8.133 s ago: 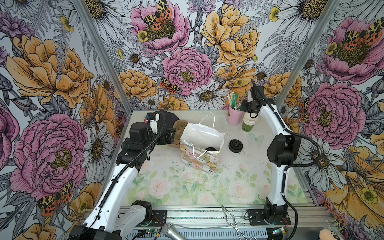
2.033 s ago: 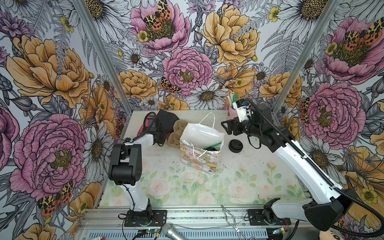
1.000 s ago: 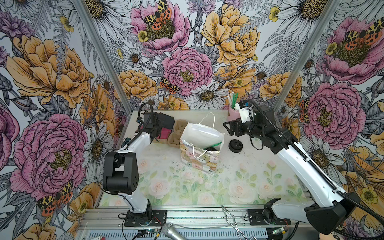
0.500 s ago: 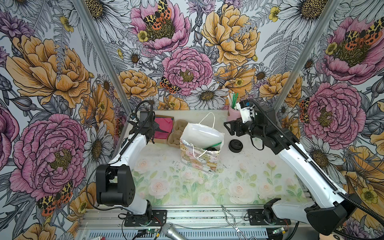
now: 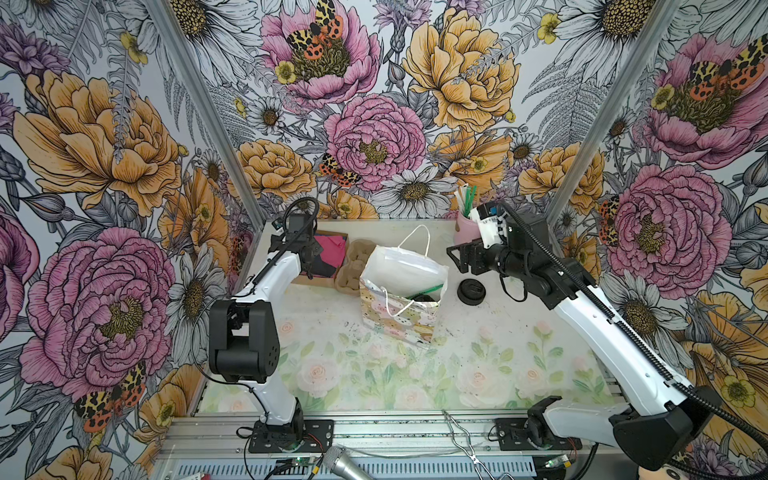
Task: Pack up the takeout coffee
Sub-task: 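Reach the left gripper to the dark grey tissue while right gripper withdraws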
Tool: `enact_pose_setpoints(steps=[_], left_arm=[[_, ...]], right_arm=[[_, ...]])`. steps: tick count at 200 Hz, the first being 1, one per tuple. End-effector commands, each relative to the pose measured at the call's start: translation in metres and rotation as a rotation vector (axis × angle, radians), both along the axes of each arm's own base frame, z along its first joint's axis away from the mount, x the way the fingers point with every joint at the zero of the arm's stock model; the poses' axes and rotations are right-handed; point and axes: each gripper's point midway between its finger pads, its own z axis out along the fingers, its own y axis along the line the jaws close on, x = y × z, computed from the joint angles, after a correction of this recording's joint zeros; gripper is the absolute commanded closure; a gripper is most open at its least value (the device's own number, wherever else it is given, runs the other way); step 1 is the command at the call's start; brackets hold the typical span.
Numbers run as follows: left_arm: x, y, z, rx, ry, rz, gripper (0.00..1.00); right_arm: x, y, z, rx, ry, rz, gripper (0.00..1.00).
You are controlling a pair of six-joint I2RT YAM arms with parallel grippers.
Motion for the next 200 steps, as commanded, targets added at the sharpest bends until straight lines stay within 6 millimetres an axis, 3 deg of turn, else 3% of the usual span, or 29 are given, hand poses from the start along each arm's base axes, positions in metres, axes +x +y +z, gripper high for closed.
enact_pose_setpoints(steps=[1, 14, 17, 22, 82, 99, 125, 176, 200], left_arm=[[0.011, -0.006, 0.0, 0.05, 0.018, -0.039, 1.0], [0.016, -0.01, 0.001, 0.055, 0.02, -0.055, 1.0], [0.019, -0.011, -0.014, 0.058, 0.051, -0.057, 1.0], [0.021, -0.013, -0.018, 0.061, 0.059, -0.064, 1.0], [0.033, -0.028, -0.042, 0.044, 0.111, -0.115, 1.0], [0.036, -0.03, -0.045, 0.039, 0.115, -0.124, 0.95], [0.043, -0.027, -0.03, 0.027, 0.078, -0.122, 0.76], [0.043, -0.002, 0.032, -0.001, -0.055, -0.076, 0.45], [0.036, 0.01, 0.029, -0.015, -0.048, -0.043, 0.38]], right_arm=[[0.001, -0.001, 0.005, 0.015, -0.022, -0.003, 0.16], [0.001, -0.001, 0.004, 0.012, -0.02, -0.004, 0.16], [0.001, -0.001, 0.004, 0.011, -0.019, -0.003, 0.16], [0.001, -0.002, 0.004, 0.01, -0.019, -0.004, 0.16], [0.001, -0.005, 0.0, 0.004, -0.015, -0.011, 0.16], [0.001, -0.006, -0.001, 0.003, -0.015, -0.014, 0.16], [0.001, -0.007, -0.001, 0.003, -0.013, -0.017, 0.16], [0.001, -0.008, -0.003, -0.001, -0.011, -0.019, 0.16], [0.002, -0.008, -0.007, -0.007, -0.006, -0.018, 0.16]])
